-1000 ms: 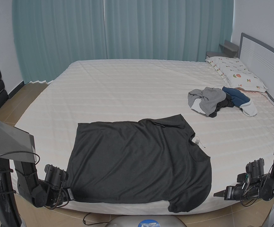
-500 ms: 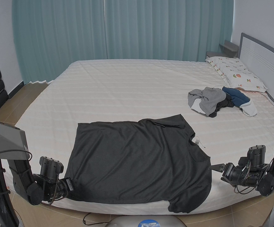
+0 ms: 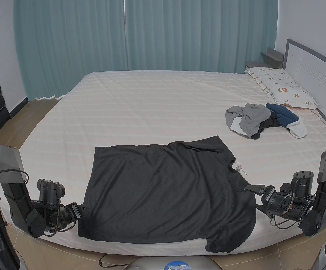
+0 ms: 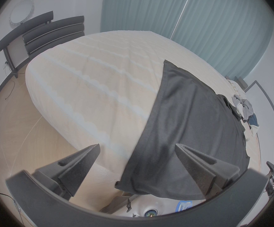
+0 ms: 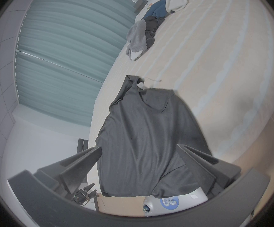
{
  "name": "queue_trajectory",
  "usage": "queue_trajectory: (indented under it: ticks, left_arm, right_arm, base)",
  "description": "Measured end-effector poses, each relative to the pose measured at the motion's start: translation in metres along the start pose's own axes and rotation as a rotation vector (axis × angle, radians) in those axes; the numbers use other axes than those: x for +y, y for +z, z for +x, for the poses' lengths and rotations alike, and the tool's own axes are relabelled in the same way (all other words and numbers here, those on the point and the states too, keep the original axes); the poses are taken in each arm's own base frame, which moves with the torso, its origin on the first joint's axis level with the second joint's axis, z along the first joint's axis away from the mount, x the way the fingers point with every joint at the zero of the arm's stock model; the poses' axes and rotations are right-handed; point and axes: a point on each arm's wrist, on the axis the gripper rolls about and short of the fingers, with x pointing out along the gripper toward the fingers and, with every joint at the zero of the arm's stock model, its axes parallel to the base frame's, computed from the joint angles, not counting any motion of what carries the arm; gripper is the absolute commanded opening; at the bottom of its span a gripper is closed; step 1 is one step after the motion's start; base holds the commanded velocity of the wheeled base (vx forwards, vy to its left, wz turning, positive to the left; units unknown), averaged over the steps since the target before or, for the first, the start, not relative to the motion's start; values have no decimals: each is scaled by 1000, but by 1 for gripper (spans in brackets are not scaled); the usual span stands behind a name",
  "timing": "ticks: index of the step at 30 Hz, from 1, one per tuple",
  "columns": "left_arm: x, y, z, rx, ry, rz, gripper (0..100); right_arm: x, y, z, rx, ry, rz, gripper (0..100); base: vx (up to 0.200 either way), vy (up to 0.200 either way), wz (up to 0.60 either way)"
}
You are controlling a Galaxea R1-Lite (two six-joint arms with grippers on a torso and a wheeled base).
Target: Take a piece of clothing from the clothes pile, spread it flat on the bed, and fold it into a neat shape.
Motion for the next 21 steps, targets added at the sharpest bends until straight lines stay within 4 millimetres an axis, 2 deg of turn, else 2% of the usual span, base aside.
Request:
queue_trajectory:
  ticks: [9, 13, 18, 21]
  left_arm:
    - [-2, 3, 4, -7, -4, -38, 100]
    - [-6, 8, 8, -26, -17, -126, 100]
    - [-10, 12, 10, -41, -32, -150, 100]
    - [-12, 14, 11, -46, -39, -153, 100]
  right_arm:
    - [-5, -4, 0, 23, -8, 9, 100]
    - [-5, -4, 0, 23, -12, 10, 100]
    - [-5, -4, 1, 24, -11, 9, 100]
    - [-5, -4, 1, 24, -12, 10, 100]
  base:
    - [0, 0, 0]
    - [200, 0, 0]
    - [200, 0, 0]
    - [0, 0, 0]
